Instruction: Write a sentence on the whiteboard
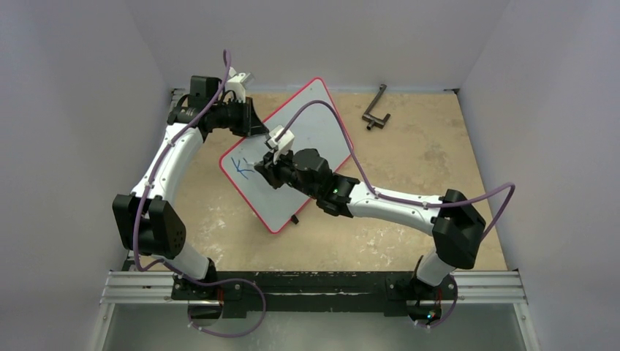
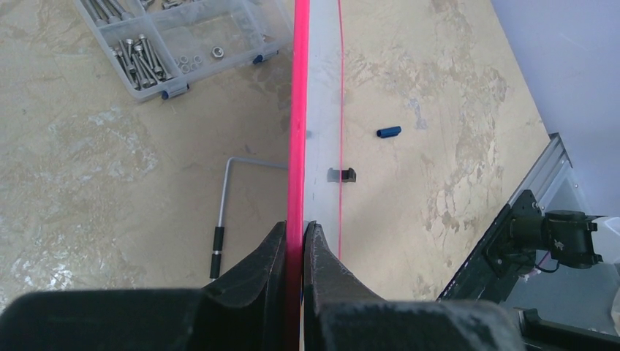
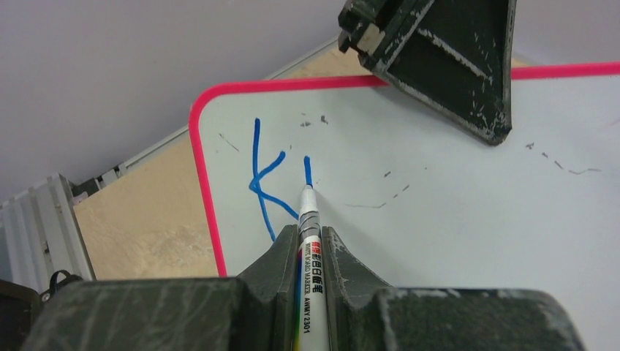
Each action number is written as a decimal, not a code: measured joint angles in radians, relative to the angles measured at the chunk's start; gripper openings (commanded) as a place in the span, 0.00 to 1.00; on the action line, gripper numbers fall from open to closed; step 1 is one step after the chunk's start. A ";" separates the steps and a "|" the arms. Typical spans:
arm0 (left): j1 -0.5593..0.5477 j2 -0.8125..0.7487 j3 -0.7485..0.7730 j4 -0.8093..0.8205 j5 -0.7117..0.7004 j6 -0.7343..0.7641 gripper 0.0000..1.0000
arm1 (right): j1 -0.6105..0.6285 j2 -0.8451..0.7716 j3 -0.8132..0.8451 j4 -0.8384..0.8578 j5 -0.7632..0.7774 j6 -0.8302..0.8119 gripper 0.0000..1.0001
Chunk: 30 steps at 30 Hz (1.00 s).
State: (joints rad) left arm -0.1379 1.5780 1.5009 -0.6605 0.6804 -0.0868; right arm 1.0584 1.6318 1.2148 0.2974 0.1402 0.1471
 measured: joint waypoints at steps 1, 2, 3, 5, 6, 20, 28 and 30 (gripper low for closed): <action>0.000 0.000 0.000 0.000 0.001 0.001 0.00 | 0.000 -0.003 -0.011 0.005 0.000 0.003 0.00; 0.000 0.000 0.000 0.000 0.000 0.001 0.00 | 0.000 -0.008 -0.023 0.008 0.000 0.008 0.00; 0.000 0.000 0.000 0.000 0.001 0.001 0.00 | 0.000 -0.013 -0.036 0.011 0.000 0.011 0.00; 0.000 0.000 0.000 0.000 0.001 0.001 0.00 | 0.000 -0.023 -0.058 0.011 0.000 0.018 0.00; 0.000 0.000 0.000 0.001 0.001 0.001 0.00 | 0.000 -0.028 -0.068 0.010 0.000 0.022 0.00; 0.000 0.000 0.000 0.001 0.002 -0.003 0.00 | 0.000 -0.053 -0.094 -0.038 0.008 0.043 0.00; 0.000 -0.001 0.000 0.001 0.002 -0.007 0.00 | -0.003 -0.076 -0.073 -0.076 0.005 0.040 0.00; 0.000 -0.001 0.000 0.001 0.002 -0.007 0.00 | -0.004 -0.076 -0.048 -0.082 0.003 0.035 0.00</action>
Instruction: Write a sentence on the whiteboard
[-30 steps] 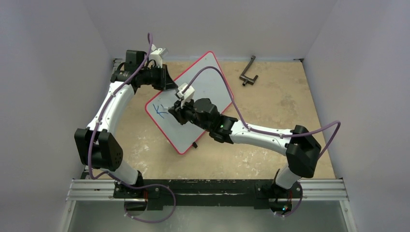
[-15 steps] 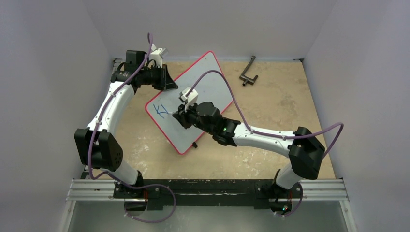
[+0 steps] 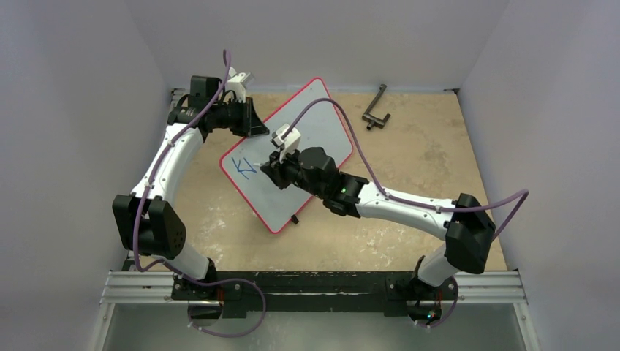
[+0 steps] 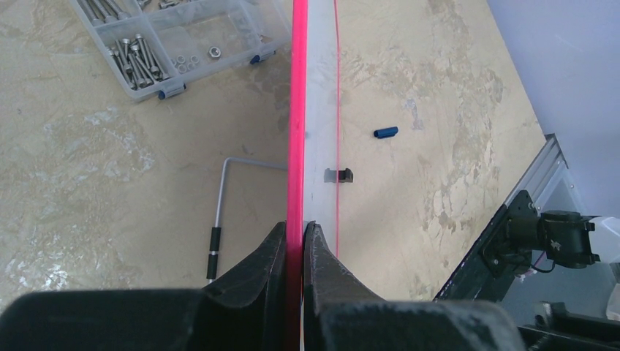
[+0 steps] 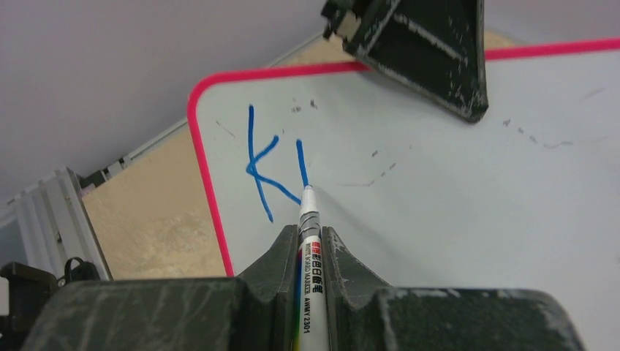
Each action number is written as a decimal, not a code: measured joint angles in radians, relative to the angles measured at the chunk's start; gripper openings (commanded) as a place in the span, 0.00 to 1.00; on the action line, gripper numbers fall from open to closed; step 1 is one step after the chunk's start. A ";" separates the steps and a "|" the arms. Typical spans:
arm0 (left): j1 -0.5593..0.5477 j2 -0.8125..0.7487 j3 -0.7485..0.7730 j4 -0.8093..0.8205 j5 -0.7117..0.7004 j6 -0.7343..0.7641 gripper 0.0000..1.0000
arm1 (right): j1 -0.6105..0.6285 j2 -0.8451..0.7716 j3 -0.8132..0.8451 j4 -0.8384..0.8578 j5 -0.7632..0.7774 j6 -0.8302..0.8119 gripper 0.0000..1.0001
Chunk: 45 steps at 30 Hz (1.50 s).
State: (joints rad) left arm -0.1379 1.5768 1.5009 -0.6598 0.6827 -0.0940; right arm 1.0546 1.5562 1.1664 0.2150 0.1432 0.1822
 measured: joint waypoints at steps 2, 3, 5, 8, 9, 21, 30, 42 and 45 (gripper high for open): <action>0.000 0.000 0.000 0.000 0.000 0.000 0.00 | -0.001 0.000 0.035 -0.005 0.000 -0.005 0.00; 0.000 0.000 0.000 0.000 0.000 0.000 0.00 | -0.001 0.001 0.049 -0.006 0.000 -0.007 0.00; 0.000 0.000 0.000 0.000 0.000 0.000 0.00 | -0.001 0.003 0.087 -0.005 -0.001 -0.009 0.00; 0.000 0.000 0.000 0.000 0.000 0.000 0.00 | -0.001 0.015 0.130 -0.003 -0.004 -0.011 0.00; 0.000 0.000 0.000 0.000 0.000 0.000 0.00 | -0.001 0.021 0.142 -0.002 -0.005 -0.011 0.00; 0.000 -0.001 0.000 -0.002 -0.002 0.001 0.00 | -0.001 0.120 0.193 0.000 -0.009 -0.011 0.00; 0.000 -0.001 0.000 -0.002 -0.005 0.001 0.00 | -0.001 0.124 0.199 0.001 -0.008 -0.011 0.00; 0.000 -0.001 0.000 -0.003 -0.006 0.002 0.00 | -0.001 0.123 0.186 0.018 -0.005 -0.007 0.00; 0.000 -0.001 0.000 -0.003 -0.006 0.001 0.00 | -0.001 0.121 0.186 0.017 -0.004 -0.007 0.00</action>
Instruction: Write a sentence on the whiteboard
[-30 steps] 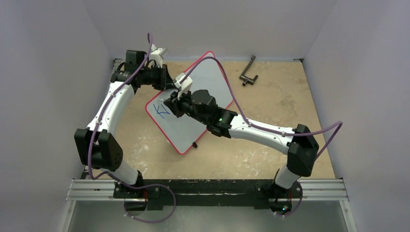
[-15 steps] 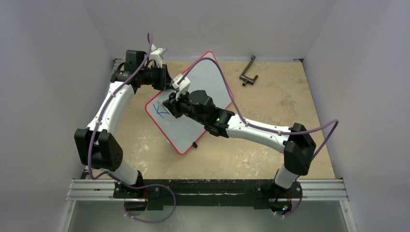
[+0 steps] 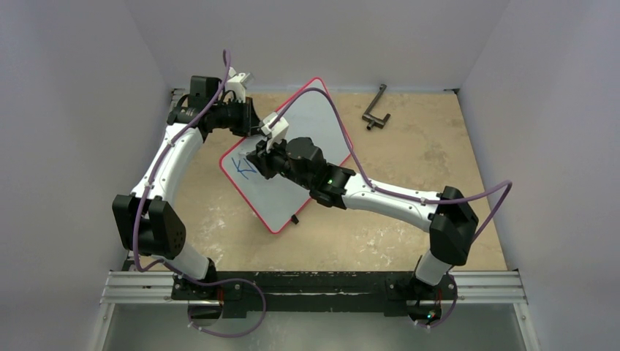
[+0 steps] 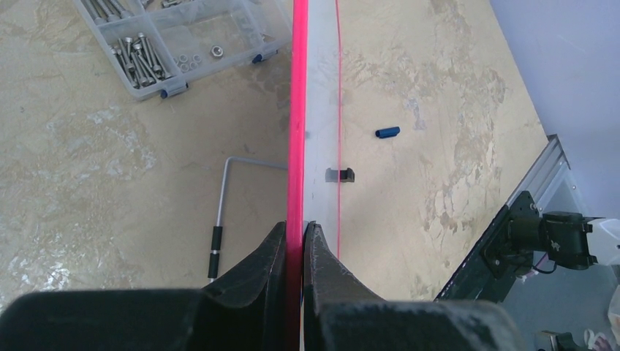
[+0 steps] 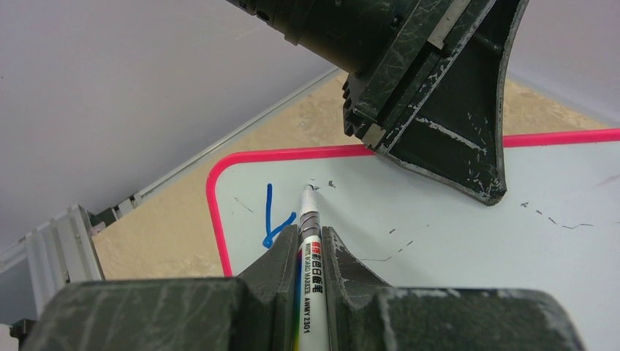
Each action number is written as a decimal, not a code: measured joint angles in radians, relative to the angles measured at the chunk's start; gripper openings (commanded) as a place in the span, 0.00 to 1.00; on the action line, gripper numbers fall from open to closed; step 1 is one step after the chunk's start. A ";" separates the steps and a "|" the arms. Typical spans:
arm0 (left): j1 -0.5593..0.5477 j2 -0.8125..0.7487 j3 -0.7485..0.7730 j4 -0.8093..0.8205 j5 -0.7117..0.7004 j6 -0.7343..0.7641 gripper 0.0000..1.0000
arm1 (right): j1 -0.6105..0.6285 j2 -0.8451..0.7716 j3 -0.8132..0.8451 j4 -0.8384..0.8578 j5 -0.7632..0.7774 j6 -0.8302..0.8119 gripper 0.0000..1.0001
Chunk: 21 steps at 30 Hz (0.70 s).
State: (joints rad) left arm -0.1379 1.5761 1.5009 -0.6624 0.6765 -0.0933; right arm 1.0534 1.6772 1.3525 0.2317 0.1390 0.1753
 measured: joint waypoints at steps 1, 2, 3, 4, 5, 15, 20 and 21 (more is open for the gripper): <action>0.000 0.000 0.000 0.000 0.000 0.000 0.00 | 0.000 -0.001 0.000 -0.001 0.000 0.000 0.00; 0.000 0.000 0.000 0.000 0.000 0.000 0.00 | 0.000 -0.002 0.000 -0.002 0.000 0.000 0.00; 0.000 -0.001 0.000 0.000 0.000 -0.001 0.00 | 0.000 -0.003 0.000 -0.003 0.000 0.000 0.00; 0.000 -0.001 0.000 0.000 0.000 -0.001 0.00 | 0.000 -0.005 0.000 -0.006 0.000 -0.001 0.00; 0.000 -0.001 0.000 0.000 0.000 -0.001 0.00 | 0.000 -0.008 0.000 -0.012 0.001 -0.001 0.00; -0.001 -0.004 0.000 -0.004 0.000 -0.001 0.00 | -0.001 -0.122 -0.055 -0.037 0.056 -0.023 0.00; -0.001 -0.004 0.000 -0.005 0.000 -0.001 0.00 | -0.008 -0.154 -0.101 -0.030 0.084 -0.023 0.00; -0.001 -0.004 0.000 -0.005 0.000 -0.001 0.00 | -0.009 -0.154 -0.109 -0.030 0.087 -0.023 0.00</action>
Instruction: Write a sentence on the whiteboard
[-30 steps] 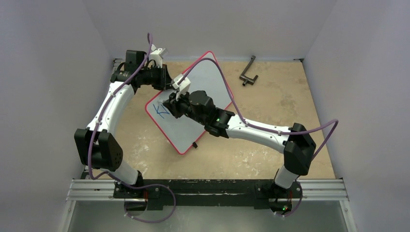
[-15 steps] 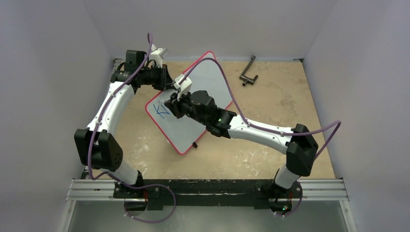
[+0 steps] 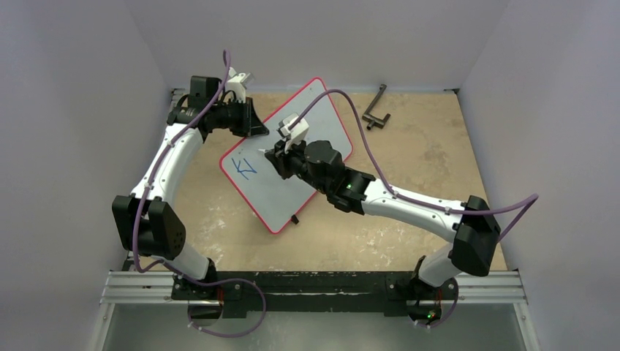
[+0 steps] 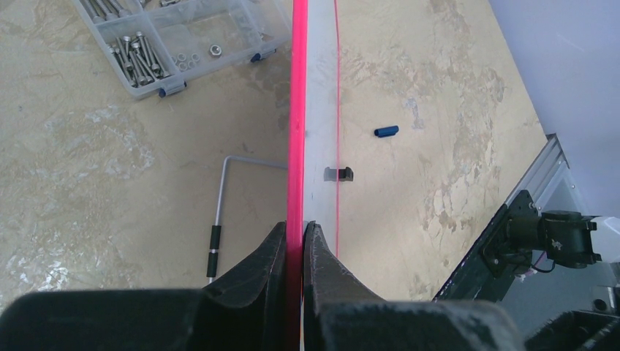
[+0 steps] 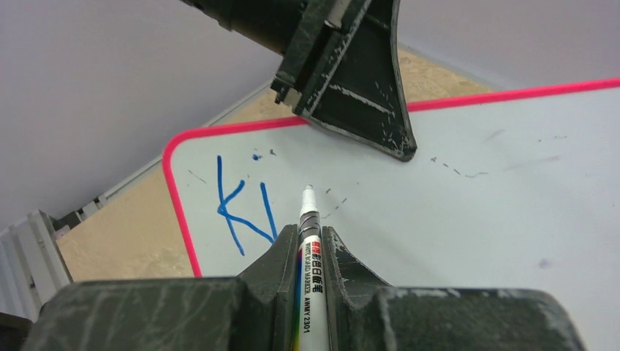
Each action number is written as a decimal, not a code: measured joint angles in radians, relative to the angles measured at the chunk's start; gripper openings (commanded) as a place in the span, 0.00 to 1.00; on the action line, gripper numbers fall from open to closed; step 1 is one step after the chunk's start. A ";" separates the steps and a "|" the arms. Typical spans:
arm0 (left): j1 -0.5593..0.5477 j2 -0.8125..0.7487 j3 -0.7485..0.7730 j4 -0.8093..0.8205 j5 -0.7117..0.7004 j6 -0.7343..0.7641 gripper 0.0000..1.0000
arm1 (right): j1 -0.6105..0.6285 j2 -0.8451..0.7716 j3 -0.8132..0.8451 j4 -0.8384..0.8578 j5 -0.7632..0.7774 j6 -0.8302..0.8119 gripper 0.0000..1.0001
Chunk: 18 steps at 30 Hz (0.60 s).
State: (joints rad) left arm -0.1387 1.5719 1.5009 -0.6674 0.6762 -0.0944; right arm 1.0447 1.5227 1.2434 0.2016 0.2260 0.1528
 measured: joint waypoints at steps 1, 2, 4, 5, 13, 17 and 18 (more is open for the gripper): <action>0.000 0.000 0.000 0.000 0.000 0.000 0.00 | -0.002 0.000 -0.008 -0.001 0.001 0.000 0.00; 0.000 0.000 0.000 0.000 0.000 0.000 0.00 | -0.004 0.001 -0.016 -0.002 0.001 0.001 0.00; 0.000 0.000 0.000 0.000 0.000 0.000 0.00 | -0.005 0.003 -0.024 -0.007 0.001 0.003 0.00; 0.000 0.000 0.000 0.000 0.000 0.000 0.00 | -0.005 0.003 -0.025 -0.008 0.000 0.004 0.00; 0.000 -0.001 0.000 0.000 0.000 0.000 0.00 | -0.005 0.018 -0.025 0.002 -0.045 0.004 0.00; 0.000 -0.001 0.000 -0.001 0.000 0.000 0.00 | -0.005 0.032 -0.025 0.008 -0.069 0.004 0.00; 0.000 -0.001 0.000 -0.001 0.000 0.000 0.00 | -0.005 0.037 -0.025 0.009 -0.074 0.004 0.00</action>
State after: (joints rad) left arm -0.1387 1.5711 1.5009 -0.6682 0.6762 -0.0940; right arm 1.0393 1.5593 1.2186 0.2108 0.1516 0.1570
